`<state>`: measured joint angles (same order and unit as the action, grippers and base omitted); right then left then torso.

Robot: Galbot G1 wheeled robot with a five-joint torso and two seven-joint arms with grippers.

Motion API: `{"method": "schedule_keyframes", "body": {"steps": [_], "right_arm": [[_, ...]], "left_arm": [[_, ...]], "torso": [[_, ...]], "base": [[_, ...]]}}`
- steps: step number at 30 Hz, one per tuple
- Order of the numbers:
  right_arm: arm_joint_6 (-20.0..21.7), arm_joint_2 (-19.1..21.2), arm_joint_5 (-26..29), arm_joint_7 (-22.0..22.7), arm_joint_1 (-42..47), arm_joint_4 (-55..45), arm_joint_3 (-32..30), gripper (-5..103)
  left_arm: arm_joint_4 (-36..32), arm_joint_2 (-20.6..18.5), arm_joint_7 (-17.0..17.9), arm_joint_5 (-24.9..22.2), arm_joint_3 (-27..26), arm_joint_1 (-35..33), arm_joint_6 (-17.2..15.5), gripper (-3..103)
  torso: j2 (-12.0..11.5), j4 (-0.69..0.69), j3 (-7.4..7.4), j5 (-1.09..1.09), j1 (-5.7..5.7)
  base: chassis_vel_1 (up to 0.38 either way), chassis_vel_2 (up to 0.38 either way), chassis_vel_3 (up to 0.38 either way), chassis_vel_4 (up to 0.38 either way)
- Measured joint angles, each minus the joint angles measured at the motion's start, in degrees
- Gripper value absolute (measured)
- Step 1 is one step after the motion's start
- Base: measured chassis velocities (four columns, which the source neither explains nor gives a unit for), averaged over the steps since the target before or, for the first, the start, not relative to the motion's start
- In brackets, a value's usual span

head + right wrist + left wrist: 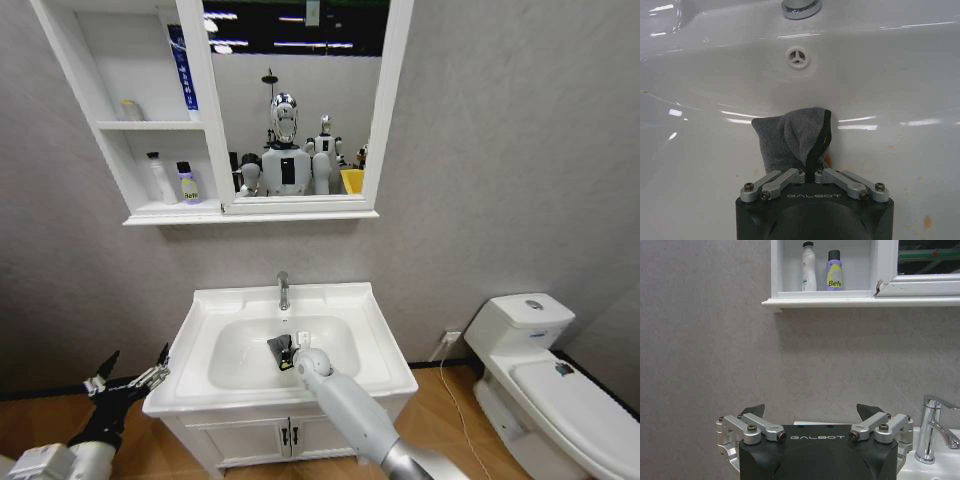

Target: Move facial cleanser and shampoo from washbasin to cabinet, then wipe washbasin with towel.

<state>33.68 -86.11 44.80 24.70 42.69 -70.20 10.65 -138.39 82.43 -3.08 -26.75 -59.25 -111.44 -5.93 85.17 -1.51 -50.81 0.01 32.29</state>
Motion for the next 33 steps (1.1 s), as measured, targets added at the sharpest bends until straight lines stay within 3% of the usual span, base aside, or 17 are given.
{"method": "schedule_keyframes", "body": {"steps": [14,21,33], "right_arm": [[0.6,5.6,0.6,2.6,2.4,-6.0,-1.3,3],[1.8,5.9,1.6,5.5,1.9,-7.2,-1.0,3],[1.3,3.3,0.9,4.6,1.9,-3.6,-1.0,3]], "left_arm": [[0.0,0.0,0.0,0.0,0.0,0.0,0.0,100],[0.0,0.0,0.0,0.0,0.0,0.0,0.0,100],[0.0,0.0,0.0,0.0,0.0,0.0,0.0,100]], "torso": [[0.0,-0.01,0.0,0.0,0.0],[0.0,0.0,0.0,-0.01,0.0],[0.0,-0.02,0.0,-0.02,0.0]], "base": [[0.0,0.0,0.0,0.0],[0.0,0.0,0.0,0.0],[0.0,0.0,0.0,0.0]]}}
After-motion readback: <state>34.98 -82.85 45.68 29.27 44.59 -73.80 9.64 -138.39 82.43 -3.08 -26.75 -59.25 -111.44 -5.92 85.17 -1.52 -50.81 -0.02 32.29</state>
